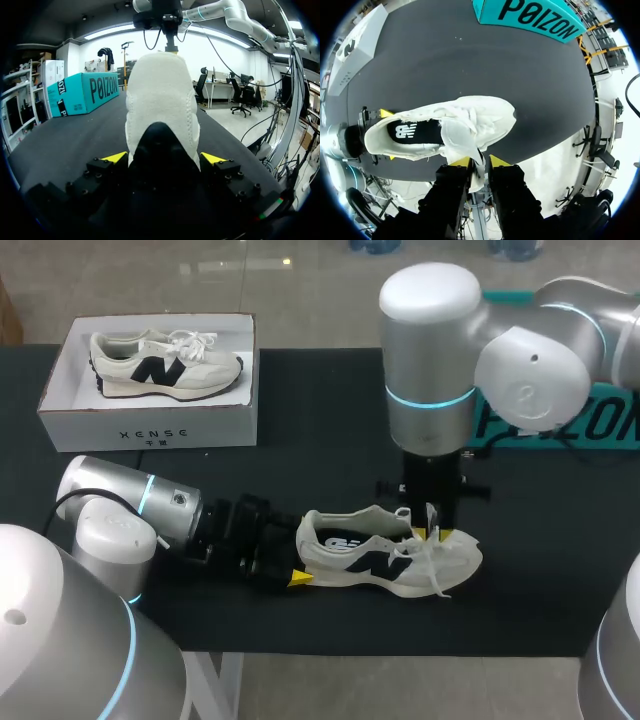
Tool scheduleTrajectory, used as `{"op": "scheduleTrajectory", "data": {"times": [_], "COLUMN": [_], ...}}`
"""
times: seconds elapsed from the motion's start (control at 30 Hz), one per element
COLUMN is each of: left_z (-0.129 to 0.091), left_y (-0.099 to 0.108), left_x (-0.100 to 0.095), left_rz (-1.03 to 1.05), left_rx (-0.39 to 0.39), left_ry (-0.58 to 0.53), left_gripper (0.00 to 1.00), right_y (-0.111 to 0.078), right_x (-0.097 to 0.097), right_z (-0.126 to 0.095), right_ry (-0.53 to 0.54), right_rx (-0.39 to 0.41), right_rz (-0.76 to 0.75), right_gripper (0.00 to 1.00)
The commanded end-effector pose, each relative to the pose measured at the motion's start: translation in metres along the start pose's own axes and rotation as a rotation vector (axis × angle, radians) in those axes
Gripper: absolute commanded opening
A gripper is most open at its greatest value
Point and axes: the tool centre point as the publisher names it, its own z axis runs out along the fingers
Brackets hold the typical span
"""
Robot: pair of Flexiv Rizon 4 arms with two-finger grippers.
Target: Take the shoe out of the shoebox, open the shoe tongue, remove and reinsert the insole, then place the shoe into the shoebox
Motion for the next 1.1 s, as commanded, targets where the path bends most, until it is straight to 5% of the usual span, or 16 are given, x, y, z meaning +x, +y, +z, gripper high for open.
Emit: {"op": "scheduleTrajectory", "data": {"times": [0.03, 0.3, 0.47, 0.63, 0.73, 1.1], "left_z": [0.003, 0.003, 0.003, 0.003, 0.003, 0.003], "left_y": [0.003, 0.003, 0.003, 0.003, 0.003, 0.003], "left_x": [-0.001, -0.001, -0.001, -0.001, -0.001, -0.001], "left_rz": [-0.001, -0.001, -0.001, -0.001, -0.001, -0.001], "left_rx": [-0.004, -0.004, -0.004, -0.004, -0.004, -0.004], "left_ry": [-0.002, -0.002, -0.002, -0.002, -0.002, -0.002], "left_gripper": [0.0, 0.0, 0.0, 0.0, 0.0, 0.0], "right_y": [0.001, 0.0, 0.001, -0.005, -0.015, -0.018], "right_x": [-0.01, -0.003, 0.003, 0.021, 0.033, 0.037], "right_z": [-0.006, -0.056, -0.092, -0.104, -0.109, -0.114], "right_ry": [0.115, 0.178, 0.196, 0.084, 0.177, 0.184], "right_rx": [-0.01, -0.036, -0.01, 0.071, 0.153, 0.156], "right_rz": [-0.027, -0.233, -0.563, -1.172, -1.527, -1.563], "right_gripper": [1.0, 1.0, 1.0, 1.0, 1.0, 1.0]}}
